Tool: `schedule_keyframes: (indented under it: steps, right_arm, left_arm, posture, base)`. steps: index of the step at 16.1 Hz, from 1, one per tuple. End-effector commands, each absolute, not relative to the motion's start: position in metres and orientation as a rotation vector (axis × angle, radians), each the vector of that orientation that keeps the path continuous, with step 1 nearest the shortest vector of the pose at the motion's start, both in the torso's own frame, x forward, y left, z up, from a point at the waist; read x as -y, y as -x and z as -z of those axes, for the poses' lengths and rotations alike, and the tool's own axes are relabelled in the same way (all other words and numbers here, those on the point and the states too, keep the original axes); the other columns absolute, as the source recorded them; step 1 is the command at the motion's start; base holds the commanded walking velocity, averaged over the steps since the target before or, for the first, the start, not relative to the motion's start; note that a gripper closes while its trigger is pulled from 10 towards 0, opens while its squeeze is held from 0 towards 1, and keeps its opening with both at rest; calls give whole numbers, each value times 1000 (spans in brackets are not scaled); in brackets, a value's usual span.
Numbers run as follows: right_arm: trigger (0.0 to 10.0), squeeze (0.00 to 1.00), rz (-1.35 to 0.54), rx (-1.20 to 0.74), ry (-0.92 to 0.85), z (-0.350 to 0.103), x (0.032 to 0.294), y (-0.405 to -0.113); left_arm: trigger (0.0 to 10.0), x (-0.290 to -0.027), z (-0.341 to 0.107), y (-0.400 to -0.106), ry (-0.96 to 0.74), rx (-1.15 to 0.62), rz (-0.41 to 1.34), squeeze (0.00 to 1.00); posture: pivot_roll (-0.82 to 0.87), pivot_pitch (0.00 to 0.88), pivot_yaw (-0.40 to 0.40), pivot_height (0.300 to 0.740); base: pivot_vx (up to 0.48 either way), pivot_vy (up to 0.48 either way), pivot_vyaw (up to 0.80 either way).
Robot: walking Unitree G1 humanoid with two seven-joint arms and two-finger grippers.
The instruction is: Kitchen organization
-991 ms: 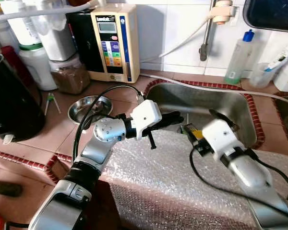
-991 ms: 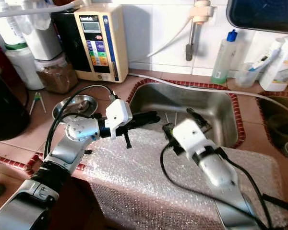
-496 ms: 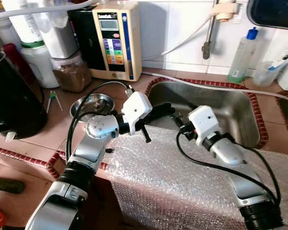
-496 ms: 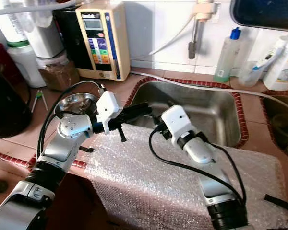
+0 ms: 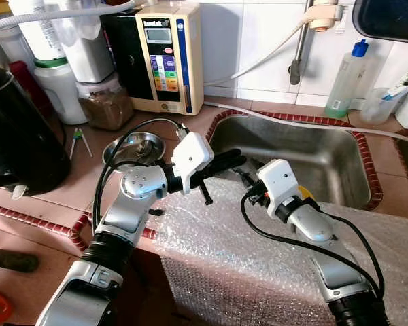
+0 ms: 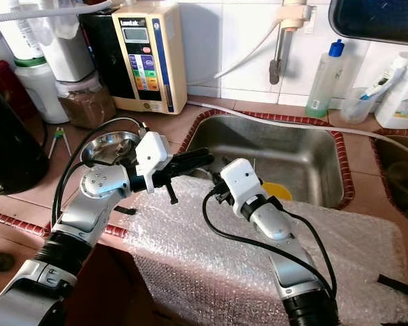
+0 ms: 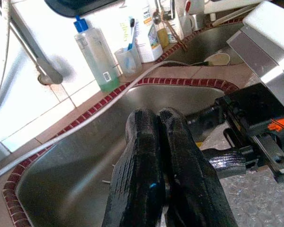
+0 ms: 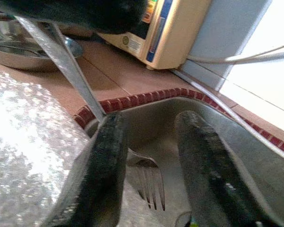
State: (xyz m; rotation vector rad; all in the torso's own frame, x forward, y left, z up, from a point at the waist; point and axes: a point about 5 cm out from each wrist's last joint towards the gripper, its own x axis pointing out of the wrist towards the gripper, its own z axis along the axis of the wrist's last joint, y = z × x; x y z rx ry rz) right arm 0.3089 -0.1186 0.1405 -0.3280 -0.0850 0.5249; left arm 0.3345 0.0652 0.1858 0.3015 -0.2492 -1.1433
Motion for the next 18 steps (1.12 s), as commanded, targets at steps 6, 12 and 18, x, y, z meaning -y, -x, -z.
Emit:
schedule_keyframes:
  steps: [6, 12, 18]
  right_arm:
    - [10000, 1000, -707, 87, 297, -135, 78, -296]
    - [1137, 0, -688, 126, 264, -144, 74, -309]
    - [0, 0, -718, 131, 254, -144, 62, -314]
  left_arm:
    - [0, -52, -197, -328, -301, 308, 1201, 0]
    - [0, -51, -198, -328, -292, 310, 1210, 0]
    - [0, -51, -198, -327, -286, 307, 1204, 0]
  posture:
    - [21, 0, 92, 740]
    - [22, 0, 99, 740]
    - [35, 0, 87, 740]
  base:
    - [0, 0, 0]
    - [0, 0, 0]
    - [0, 0, 0]
